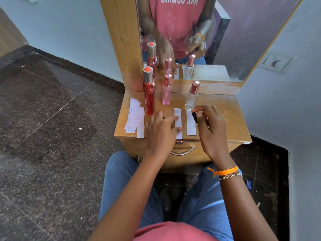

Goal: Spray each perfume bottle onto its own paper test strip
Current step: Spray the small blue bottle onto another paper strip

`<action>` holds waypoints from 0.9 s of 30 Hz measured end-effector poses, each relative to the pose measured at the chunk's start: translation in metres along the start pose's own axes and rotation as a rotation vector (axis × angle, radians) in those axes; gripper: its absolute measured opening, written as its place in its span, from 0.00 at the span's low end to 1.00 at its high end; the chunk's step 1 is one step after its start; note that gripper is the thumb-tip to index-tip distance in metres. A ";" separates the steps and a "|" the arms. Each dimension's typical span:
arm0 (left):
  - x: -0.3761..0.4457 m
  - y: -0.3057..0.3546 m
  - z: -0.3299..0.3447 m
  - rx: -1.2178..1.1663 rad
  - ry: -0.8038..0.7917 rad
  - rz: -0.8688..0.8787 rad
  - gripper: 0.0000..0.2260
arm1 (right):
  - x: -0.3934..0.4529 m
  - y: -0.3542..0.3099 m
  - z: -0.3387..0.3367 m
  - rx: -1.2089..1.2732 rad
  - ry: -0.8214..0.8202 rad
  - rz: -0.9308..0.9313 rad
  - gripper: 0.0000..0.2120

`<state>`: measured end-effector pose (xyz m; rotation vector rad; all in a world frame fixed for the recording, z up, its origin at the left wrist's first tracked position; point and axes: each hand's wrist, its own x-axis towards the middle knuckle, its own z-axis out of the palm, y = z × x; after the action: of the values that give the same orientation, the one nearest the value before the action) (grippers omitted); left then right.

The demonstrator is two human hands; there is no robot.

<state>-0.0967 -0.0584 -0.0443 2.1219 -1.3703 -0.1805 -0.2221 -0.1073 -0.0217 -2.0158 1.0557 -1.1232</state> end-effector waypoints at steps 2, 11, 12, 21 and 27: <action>0.003 0.000 0.002 -0.014 0.012 -0.009 0.19 | 0.000 0.000 -0.001 0.003 -0.002 -0.001 0.08; 0.005 0.005 -0.005 -0.072 0.073 0.056 0.15 | -0.005 -0.006 0.003 0.110 0.054 0.077 0.07; 0.004 0.009 -0.006 -0.110 0.091 0.068 0.13 | -0.007 -0.008 0.004 0.150 0.070 0.105 0.05; -0.010 0.033 -0.020 -0.864 -0.325 -0.037 0.10 | -0.007 -0.013 0.011 0.188 0.221 0.129 0.20; -0.013 0.038 -0.018 -0.849 -0.328 -0.048 0.09 | -0.012 -0.010 0.014 0.066 0.215 0.102 0.14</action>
<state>-0.1257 -0.0506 -0.0116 1.4326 -1.1167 -0.9769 -0.2103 -0.0906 -0.0255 -1.7982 1.1974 -1.3245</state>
